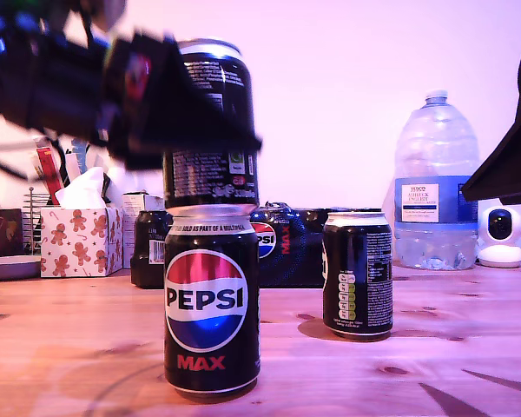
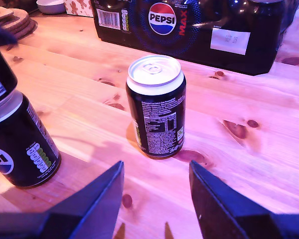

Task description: Stack up the Pepsi cans on top of each other

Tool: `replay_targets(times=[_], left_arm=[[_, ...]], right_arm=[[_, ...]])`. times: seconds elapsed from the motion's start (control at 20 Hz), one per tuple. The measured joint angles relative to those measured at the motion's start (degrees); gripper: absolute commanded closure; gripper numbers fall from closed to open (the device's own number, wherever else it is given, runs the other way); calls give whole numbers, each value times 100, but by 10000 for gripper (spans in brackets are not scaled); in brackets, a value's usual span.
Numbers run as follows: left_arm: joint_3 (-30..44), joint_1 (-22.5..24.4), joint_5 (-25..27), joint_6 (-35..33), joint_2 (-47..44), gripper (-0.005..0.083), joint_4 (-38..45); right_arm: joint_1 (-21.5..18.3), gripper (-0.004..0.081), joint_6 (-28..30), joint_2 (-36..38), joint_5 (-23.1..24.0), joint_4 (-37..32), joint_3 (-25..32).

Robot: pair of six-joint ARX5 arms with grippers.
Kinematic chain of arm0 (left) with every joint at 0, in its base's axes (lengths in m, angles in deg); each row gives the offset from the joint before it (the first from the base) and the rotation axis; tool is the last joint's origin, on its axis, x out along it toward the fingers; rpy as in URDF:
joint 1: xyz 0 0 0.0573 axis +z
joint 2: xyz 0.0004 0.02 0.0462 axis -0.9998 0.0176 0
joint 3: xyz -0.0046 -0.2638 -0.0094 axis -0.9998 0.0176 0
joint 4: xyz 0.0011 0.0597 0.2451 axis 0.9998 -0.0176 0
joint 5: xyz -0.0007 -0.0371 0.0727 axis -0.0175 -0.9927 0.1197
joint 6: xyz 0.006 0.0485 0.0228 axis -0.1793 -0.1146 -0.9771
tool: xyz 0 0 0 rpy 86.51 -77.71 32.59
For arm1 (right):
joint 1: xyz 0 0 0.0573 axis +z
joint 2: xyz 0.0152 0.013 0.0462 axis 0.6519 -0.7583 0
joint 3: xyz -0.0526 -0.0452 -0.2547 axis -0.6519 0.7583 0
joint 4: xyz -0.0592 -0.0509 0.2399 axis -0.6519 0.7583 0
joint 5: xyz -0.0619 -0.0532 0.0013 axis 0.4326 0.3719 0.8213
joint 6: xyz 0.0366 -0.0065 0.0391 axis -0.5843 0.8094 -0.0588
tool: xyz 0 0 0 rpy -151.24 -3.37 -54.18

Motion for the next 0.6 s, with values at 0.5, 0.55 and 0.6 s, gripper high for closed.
replay_targets(times=[0.5,0.55,0.6], left_arm=[[0,0,0,0,-210,41,26],[0,0,0,0,-260,41,26],[0,0,0,2,-339,41,28]], right_arm=[[0,402,0,0,0,2,-2],[0,402,0,0,0,2,0],[0,402,0,0,0,0,-2]])
